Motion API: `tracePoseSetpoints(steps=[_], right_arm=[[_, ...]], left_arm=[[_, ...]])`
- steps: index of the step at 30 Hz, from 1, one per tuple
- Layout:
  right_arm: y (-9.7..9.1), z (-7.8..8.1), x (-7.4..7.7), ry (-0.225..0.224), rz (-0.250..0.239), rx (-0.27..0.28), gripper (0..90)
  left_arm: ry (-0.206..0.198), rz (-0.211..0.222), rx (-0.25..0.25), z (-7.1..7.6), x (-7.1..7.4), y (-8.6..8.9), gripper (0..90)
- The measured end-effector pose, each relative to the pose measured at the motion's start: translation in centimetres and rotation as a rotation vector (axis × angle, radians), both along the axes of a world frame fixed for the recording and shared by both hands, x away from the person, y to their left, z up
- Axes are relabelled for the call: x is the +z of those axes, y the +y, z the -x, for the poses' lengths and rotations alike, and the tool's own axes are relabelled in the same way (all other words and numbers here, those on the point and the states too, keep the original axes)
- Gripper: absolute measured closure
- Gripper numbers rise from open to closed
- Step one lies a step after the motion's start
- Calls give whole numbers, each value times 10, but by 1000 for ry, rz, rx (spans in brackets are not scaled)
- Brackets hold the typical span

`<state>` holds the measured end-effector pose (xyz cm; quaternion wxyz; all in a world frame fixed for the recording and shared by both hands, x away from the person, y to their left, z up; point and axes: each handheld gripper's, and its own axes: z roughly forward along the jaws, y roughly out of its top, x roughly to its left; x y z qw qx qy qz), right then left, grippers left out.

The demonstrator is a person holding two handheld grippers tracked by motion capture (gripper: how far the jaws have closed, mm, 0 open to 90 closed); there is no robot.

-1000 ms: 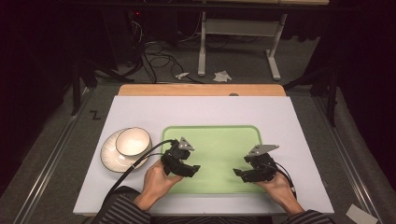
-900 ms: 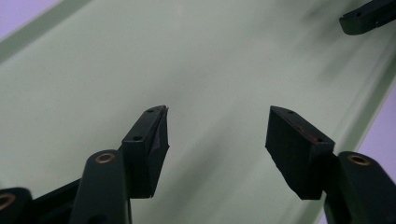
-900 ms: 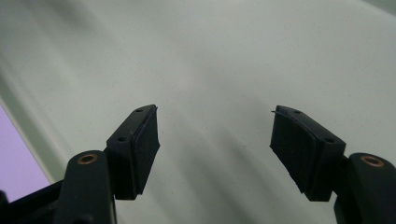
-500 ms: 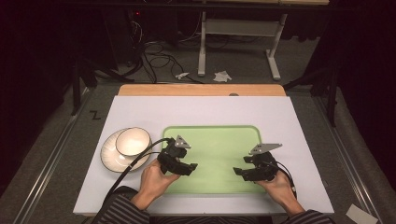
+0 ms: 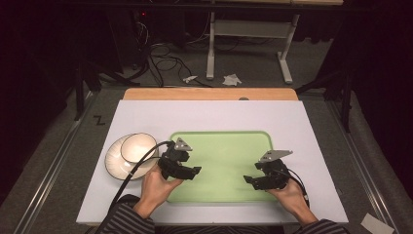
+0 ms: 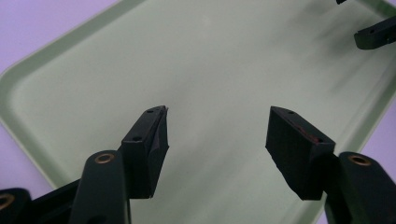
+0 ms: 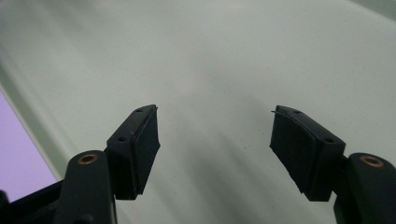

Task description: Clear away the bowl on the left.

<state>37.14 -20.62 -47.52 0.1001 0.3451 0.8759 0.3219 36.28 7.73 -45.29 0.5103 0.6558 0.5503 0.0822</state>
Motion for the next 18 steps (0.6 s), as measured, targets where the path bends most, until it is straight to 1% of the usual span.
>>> tracePoseSetpoints(steps=[3, 5, 8, 11, 13, 15, 16, 17, 18], right_arm=[[0, 0, 0, 2, 2, -6, 339], [1, 0, -2, 7, 7, -4, 336], [2, 0, -2, 6, 9, -4, 337], [1, 0, -1, 1, 17, -1, 341], [1, 0, -1, 6, 8, -5, 341], [1, 0, -2, 2, 13, -10, 341], [2, 0, -2, 3, 15, -5, 342], [2, 0, -2, 3, 15, -5, 342], [2, -1, -2, 2, 17, -2, 341]], left_arm=[[-9, 7, 11, -1, 2, 2, 389], [-6, 5, 10, -2, 3, 5, 389], [-6, -16, 24, -3, 3, 6, 401], [-3, -17, 30, -4, 4, 8, 401], [-9, -16, 43, -6, 5, 10, 385], [-13, -7, 51, -7, 7, 12, 371], [-9, -2, 55, -8, 8, 13, 340], [-6, -2, 56, -9, 9, 14, 340], [-17, -16, 59, -10, 9, 14, 331]])
